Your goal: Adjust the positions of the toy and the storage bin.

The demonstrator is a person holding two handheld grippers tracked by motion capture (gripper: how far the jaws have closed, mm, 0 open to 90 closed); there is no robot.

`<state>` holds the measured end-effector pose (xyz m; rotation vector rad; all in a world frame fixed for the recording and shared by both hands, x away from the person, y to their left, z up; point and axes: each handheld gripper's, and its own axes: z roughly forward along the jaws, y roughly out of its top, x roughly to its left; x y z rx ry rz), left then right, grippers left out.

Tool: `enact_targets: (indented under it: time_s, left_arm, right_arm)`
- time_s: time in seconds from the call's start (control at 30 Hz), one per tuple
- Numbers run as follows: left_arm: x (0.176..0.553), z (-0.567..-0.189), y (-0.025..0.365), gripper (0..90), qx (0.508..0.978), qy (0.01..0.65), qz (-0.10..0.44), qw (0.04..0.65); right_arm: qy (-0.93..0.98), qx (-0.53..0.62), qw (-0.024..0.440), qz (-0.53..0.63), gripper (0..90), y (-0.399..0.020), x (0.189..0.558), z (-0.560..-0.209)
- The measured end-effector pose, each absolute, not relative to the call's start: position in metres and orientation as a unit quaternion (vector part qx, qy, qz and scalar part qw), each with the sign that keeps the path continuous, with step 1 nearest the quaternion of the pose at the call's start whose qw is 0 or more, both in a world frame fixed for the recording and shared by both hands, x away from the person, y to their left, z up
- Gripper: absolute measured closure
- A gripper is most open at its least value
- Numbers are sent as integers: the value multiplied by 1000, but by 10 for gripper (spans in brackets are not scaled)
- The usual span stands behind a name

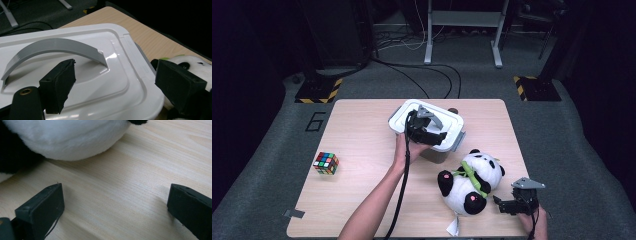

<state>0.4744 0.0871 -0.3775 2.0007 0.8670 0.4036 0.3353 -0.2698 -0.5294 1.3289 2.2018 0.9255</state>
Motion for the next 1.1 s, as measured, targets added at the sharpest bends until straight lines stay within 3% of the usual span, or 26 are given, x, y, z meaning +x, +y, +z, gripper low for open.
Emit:
enact_targets:
  time_s: [1.1]
  left_arm:
    - [400,-409,97,73,821,318,112,460]
  right_arm:
    - [788,478,202,331,3,-270,335,-529]
